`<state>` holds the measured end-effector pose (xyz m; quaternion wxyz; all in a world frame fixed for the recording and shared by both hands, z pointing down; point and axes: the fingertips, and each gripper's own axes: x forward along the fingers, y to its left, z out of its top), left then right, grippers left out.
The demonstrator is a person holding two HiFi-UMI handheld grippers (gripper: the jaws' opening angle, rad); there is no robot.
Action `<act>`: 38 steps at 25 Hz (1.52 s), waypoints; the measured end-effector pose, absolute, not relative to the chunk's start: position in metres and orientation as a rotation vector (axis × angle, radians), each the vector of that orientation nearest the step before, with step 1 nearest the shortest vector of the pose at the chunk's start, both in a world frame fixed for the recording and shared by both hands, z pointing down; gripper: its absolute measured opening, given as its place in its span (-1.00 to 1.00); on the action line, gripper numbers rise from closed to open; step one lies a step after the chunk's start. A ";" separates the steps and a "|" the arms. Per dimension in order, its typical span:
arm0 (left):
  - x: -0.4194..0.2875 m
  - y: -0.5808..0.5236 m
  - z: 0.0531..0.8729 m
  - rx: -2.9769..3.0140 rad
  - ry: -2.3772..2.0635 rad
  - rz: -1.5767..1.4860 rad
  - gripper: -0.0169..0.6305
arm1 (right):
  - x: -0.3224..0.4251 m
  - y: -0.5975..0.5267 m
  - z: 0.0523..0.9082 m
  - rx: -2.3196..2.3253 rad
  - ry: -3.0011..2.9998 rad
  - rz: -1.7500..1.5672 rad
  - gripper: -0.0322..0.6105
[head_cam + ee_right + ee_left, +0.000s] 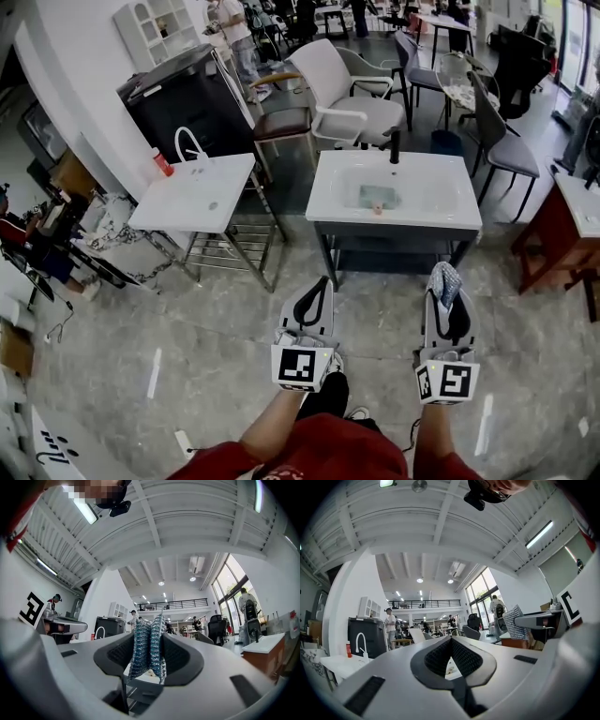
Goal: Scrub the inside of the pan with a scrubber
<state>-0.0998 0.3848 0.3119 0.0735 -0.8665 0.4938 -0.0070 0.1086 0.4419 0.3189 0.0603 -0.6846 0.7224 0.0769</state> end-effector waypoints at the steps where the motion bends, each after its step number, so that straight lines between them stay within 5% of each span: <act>1: -0.101 0.377 0.313 -2.601 1.482 -0.006 -0.91 | 0.107 0.435 0.319 -2.073 2.190 0.237 -0.32; 25: -0.159 0.129 0.320 -2.657 1.446 0.104 -0.91 | 0.037 0.187 0.297 -2.141 2.242 0.362 -0.30; 38: -0.110 0.039 0.343 -2.671 1.423 0.067 -0.91 | 0.089 0.105 0.328 -2.166 2.198 0.296 -0.30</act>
